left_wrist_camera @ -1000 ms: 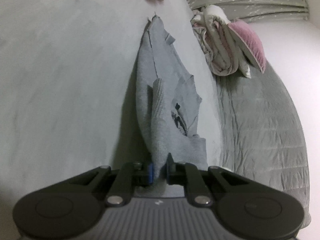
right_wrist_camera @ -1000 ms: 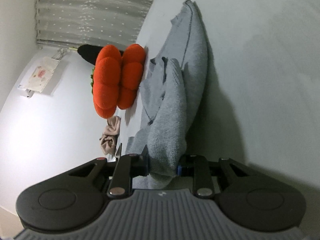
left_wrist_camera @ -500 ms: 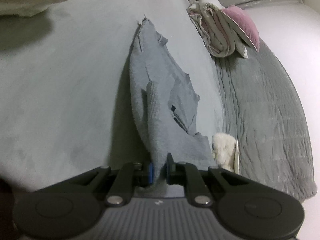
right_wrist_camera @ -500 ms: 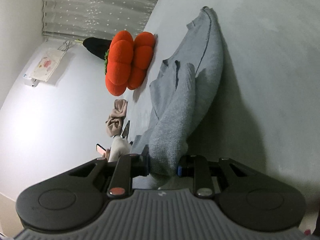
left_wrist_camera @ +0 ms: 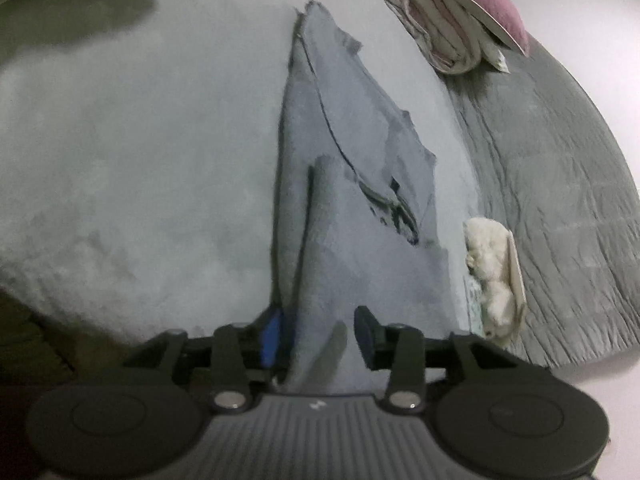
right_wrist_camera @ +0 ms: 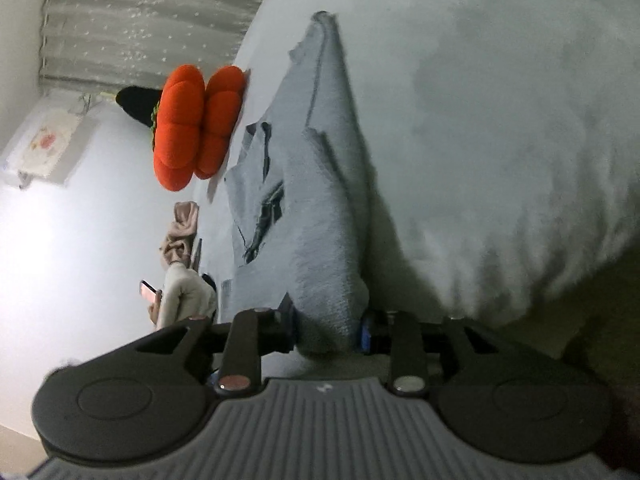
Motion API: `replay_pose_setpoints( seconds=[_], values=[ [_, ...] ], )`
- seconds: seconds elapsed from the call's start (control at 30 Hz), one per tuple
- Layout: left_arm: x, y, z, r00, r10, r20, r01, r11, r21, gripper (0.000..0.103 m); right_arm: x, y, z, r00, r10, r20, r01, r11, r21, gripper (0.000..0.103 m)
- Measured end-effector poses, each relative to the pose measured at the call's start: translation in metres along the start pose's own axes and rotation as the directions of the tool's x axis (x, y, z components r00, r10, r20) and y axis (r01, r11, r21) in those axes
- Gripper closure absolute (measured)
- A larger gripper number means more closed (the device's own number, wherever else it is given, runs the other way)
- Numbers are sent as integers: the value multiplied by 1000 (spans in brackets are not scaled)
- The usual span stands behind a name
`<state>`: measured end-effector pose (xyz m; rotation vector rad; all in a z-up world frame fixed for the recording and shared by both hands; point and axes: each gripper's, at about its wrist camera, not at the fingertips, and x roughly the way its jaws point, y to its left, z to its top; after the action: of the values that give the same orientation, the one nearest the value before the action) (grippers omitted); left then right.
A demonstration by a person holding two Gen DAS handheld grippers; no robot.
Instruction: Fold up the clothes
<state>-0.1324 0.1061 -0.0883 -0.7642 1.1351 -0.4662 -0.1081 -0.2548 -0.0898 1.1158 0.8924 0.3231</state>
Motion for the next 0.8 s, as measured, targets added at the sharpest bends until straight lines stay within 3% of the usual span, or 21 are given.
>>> replay_pose_setpoints(
  seconds=[0.07,0.17,0.5,0.8],
  values=[
    [2,1,-2,1000,1,-22,-1,1000,19,60,6,-2,2,999,40,-8,-40,999,20,61],
    [3,4,-6,999,5,-43,-3,999,40,60,13,5,5,999,27,-17,-27,1000,-6,59],
    [1,9,-10,995,-1,-95,4,999,39,64,7,4,2,999,14,-46,-16,999,-44,62],
    [-4,10,-13,997,-3,-78,7,999,47,86,2,3,-1,999,14,-46,-17,998,-63,69]
  ],
)
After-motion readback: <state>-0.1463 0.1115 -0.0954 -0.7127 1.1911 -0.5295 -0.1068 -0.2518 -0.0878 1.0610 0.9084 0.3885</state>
